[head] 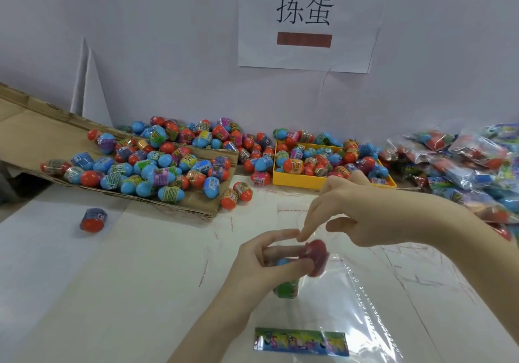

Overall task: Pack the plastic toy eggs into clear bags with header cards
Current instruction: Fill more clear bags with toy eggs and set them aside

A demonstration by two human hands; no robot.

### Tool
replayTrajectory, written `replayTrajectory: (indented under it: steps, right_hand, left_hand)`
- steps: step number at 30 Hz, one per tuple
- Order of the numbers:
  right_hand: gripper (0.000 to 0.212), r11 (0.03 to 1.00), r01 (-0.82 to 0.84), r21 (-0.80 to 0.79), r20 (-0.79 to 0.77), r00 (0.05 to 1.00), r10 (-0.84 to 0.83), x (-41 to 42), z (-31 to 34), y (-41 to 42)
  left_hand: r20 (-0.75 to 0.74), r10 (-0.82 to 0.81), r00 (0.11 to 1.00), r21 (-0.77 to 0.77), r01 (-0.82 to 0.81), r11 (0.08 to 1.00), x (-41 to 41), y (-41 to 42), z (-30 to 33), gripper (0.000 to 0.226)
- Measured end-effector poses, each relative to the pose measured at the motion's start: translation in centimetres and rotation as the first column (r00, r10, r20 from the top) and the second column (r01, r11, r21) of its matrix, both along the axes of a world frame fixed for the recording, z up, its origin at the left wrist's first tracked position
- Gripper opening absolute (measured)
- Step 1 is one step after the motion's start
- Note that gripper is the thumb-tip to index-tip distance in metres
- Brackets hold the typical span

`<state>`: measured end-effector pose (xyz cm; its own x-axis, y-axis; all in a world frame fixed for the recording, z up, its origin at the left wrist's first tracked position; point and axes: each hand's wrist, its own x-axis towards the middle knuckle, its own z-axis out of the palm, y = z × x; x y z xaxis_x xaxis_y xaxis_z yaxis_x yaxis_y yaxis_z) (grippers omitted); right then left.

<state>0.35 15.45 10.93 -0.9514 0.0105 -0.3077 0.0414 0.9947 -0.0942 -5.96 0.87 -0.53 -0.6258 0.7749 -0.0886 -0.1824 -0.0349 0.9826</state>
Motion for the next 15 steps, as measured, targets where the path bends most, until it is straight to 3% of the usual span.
replayTrajectory:
  steps: [4,7,8,10,12,13,15]
  right_hand:
    - [0.058,0.999,0.026,0.038,0.043,0.999,-0.027,-0.2,-0.7,-0.2]
    - [0.059,0.999,-0.046,0.010,0.088,0.995,0.045,-0.5,-0.7,-0.5]
    - [0.056,0.997,-0.049,-0.054,0.039,0.998,0.051,-0.8,-0.6,-0.4]
    - [0.044,0.952,-0.013,-0.307,-0.267,0.961,-0.073,-2.5,-0.2,0.0]
    - [0.026,0.860,0.017,-0.511,-0.509,0.799,-0.319,-5.7,-0.5,0.6]
    - [0.017,0.855,0.082,-0.513,-0.521,0.761,-0.386,-7.7,-1.0,0.6]
    - [0.019,0.924,0.200,-0.326,-0.431,0.838,-0.334,-11.3,-2.3,0.2]
  left_hand:
    - [0.007,0.015,1.000,-0.014,-0.015,1.000,0.1,0.1,-0.3,0.039]
    - [0.025,0.040,0.999,0.008,-0.040,0.999,0.2,0.1,-0.5,0.036]
    - [0.044,0.054,0.998,0.029,-0.055,0.998,0.1,0.1,-0.6,0.035]
    - [0.069,0.080,0.994,0.042,-0.083,0.996,0.0,0.1,-0.6,0.035]
    - [0.085,0.091,0.992,0.042,-0.094,0.995,0.1,0.3,-0.7,0.040]
    - [0.090,0.096,0.991,0.037,-0.100,0.994,0.1,0.3,-0.7,0.041]
    - [0.093,0.117,0.989,0.014,-0.119,0.993,0.2,0.4,-0.8,0.037]
